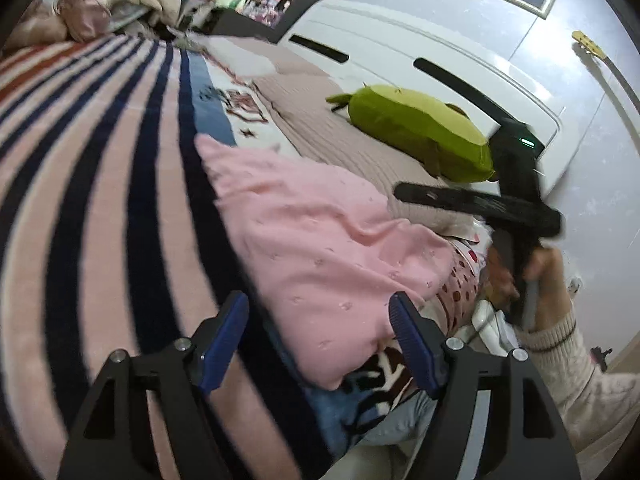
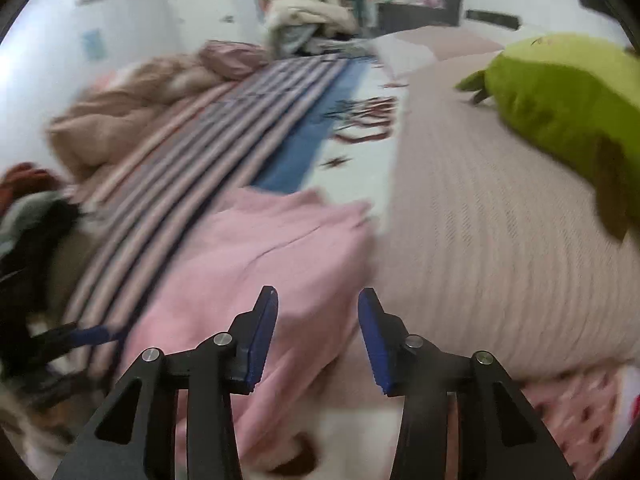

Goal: Fold small clothes

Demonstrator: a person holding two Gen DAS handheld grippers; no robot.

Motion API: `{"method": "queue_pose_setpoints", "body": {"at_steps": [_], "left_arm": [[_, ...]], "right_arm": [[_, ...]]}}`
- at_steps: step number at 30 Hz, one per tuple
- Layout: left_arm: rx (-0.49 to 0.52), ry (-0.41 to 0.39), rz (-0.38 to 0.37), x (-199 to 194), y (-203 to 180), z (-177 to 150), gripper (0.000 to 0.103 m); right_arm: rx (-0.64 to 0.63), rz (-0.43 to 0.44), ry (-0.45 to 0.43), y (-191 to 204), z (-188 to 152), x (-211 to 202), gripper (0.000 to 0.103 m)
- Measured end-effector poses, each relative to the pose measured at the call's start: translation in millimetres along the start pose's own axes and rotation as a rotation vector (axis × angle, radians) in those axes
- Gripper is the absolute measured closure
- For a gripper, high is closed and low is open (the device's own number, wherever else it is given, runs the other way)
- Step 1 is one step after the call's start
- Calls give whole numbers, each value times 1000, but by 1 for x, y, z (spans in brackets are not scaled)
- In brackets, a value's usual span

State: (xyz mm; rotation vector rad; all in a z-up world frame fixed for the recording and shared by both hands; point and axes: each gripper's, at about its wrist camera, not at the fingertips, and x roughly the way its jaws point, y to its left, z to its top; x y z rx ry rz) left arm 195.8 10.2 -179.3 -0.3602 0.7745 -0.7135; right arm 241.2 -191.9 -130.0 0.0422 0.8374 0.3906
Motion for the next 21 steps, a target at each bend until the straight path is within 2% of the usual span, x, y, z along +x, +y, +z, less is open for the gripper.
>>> {"method": "queue_pose_setpoints", "body": {"at_steps": [4,7,10,12,17,20,21], "left_arm": [[-12,52,-10,20,-6,-5,34],[-6,79,-10,26,-10,-11,34],[13,118,-9,33,-16,-19,34],[30,126,0,33,-19,-20,34],[30,101,-34,13,-15,-8,33],[60,74,-24,-3,-14,5,31],[65,68,-14,-5,-12,11,31]], "right_arm": [[-12,96,56,18,-37,-2,66],[7,92,110,18,-67,2,66],[53,100,127,5,-88,9,66],[87,123,133,-1,-92,8,66],[48,109,176,-3,-89,0,59],[87,140,121,-13,-79,-19,50],[115,170,92,-18,-71,-26,43]]}}
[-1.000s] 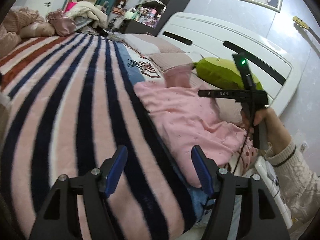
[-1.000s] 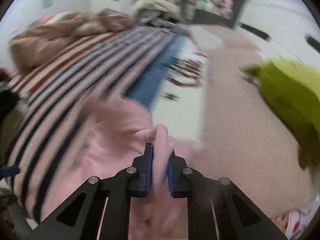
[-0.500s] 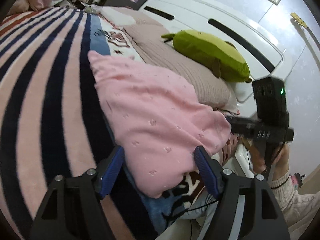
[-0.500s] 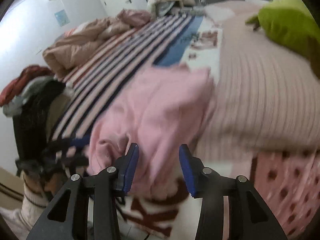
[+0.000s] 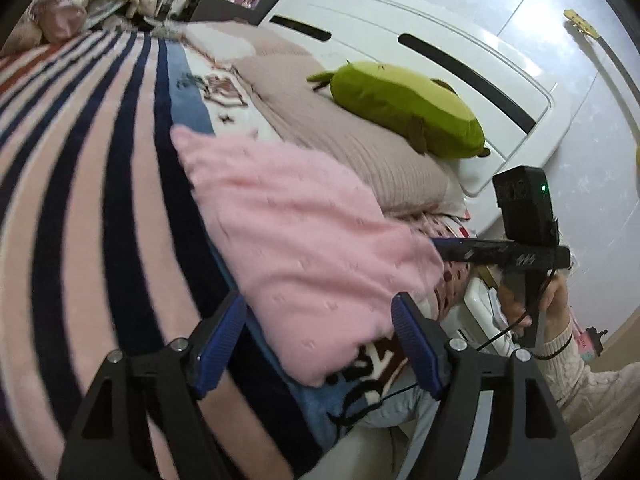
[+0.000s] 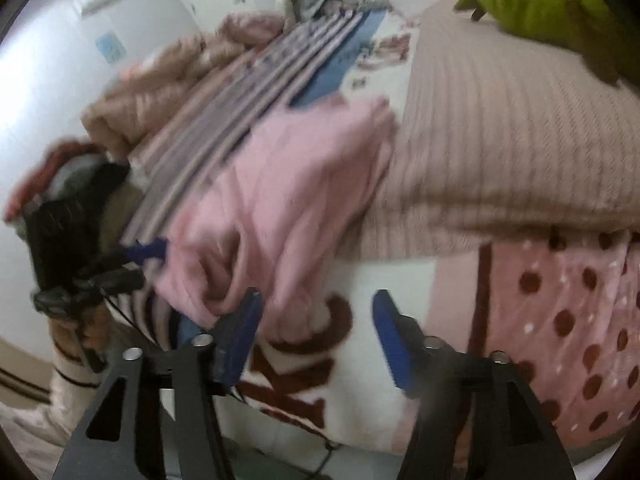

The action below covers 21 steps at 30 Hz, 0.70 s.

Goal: Fold small clothes

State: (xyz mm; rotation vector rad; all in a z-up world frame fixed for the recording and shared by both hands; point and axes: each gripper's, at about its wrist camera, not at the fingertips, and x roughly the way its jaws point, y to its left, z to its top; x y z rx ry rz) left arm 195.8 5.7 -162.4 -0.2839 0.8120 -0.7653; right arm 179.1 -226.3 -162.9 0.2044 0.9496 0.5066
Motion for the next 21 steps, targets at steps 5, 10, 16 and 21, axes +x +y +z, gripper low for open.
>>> {"method": "queue_pose_setpoints", "body": {"at_steps": [5,10,16,21], "left_arm": [[-71,8,-4,7,23,31,31],[-127,92,-7,46,49,48,32],[-248,132,-91,80,75,48,63],[-263,131,-93,84,73,49,86]], "right_arm": [[104,135,-21,-13,35,1,32],[174,199,128,-29,56,56,32],[302,305,164,-51,44,98,52],[320,386,138,-57,37,107,68]]}}
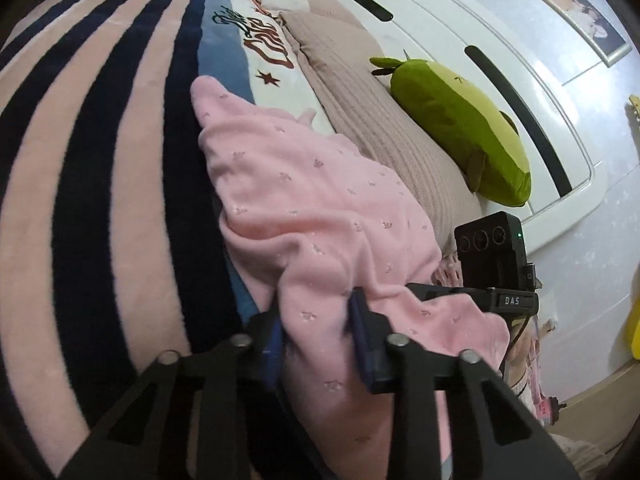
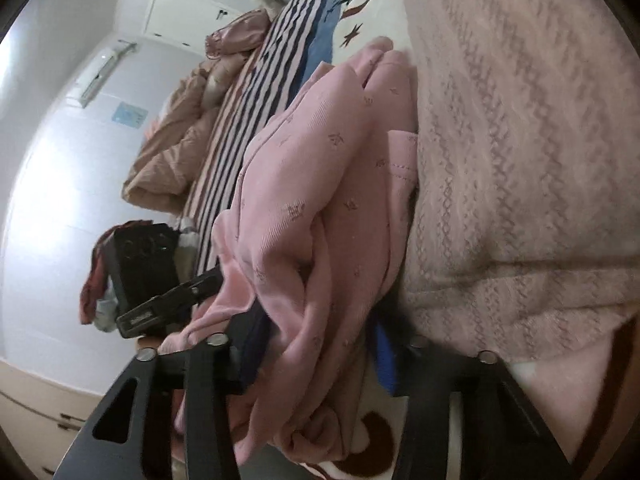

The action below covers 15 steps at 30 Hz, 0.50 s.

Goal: Fold small clothes

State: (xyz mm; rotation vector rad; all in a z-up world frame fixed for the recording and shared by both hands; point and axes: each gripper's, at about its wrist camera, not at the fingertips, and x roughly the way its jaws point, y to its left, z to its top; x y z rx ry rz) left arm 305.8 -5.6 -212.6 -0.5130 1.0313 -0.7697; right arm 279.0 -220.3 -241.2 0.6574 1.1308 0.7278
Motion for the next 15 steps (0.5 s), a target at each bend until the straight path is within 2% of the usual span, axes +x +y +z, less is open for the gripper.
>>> {"method": "queue_pose_setpoints", "body": {"at_steps": [1,4,11,15], "left_arm": [[0,-8,10,-1,-3,1,88],[23,-35,51,-8,-16,5,93],[120,-91,147,-45,-62,23,94],[181,-128,201,-75,-87,30,95]], "right_arm": [[-7,6,-1,0,1,2,72],[-39,30,-32,5,1,0,76],[-91,147,-121,28,-1,-21,77],[-134,173,-146,52,6,-24,78]]}}
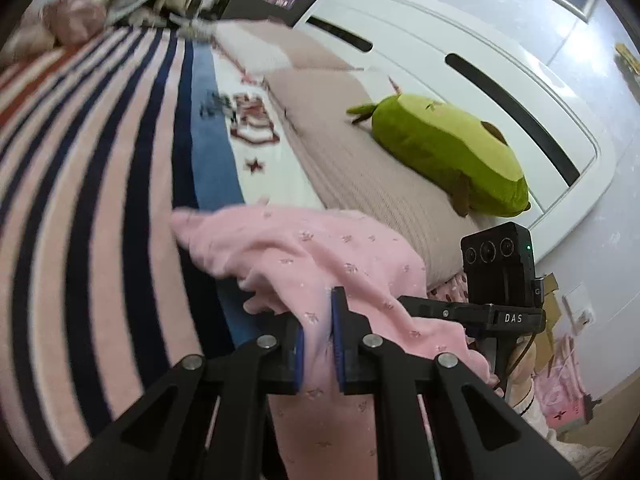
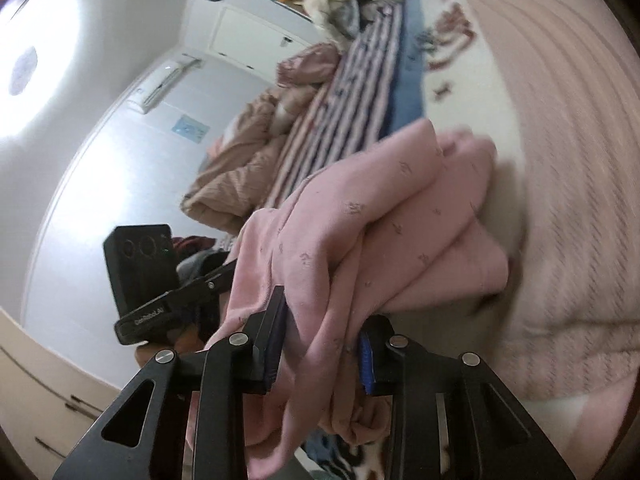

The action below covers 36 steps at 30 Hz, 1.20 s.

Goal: Fold small clothes

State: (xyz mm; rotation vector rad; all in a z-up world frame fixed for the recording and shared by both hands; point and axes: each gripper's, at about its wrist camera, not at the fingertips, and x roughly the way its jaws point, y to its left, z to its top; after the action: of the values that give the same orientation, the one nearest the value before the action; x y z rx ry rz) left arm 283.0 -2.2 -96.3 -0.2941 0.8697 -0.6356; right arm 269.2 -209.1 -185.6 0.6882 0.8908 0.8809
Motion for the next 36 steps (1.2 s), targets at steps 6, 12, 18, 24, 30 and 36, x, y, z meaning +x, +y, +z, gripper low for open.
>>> {"method": "queue_pose_setpoints", "body": {"at_steps": [6,12,18,24,30,36], "left_arm": [[65,-36,62,-46,-13,16,95],[102,-78,130,-98,-22,29,95],[122,-143,200,-166,-20,34,95],[112,-227,283,-249,1,35,95],[87,-284,409,-341,30,33,95],[15,-344,510,-431,58,24,95]], "right_arm": [[-82,23,-21,49,10,6,78],[-135,40,-36,99,20,17,78],[-234,49,-17,169,27,37,78],[-332,93,18,241,33,79,78],[-390,174,68,312,34,148,78],[-460,260,135,386,23,215,78]]}}
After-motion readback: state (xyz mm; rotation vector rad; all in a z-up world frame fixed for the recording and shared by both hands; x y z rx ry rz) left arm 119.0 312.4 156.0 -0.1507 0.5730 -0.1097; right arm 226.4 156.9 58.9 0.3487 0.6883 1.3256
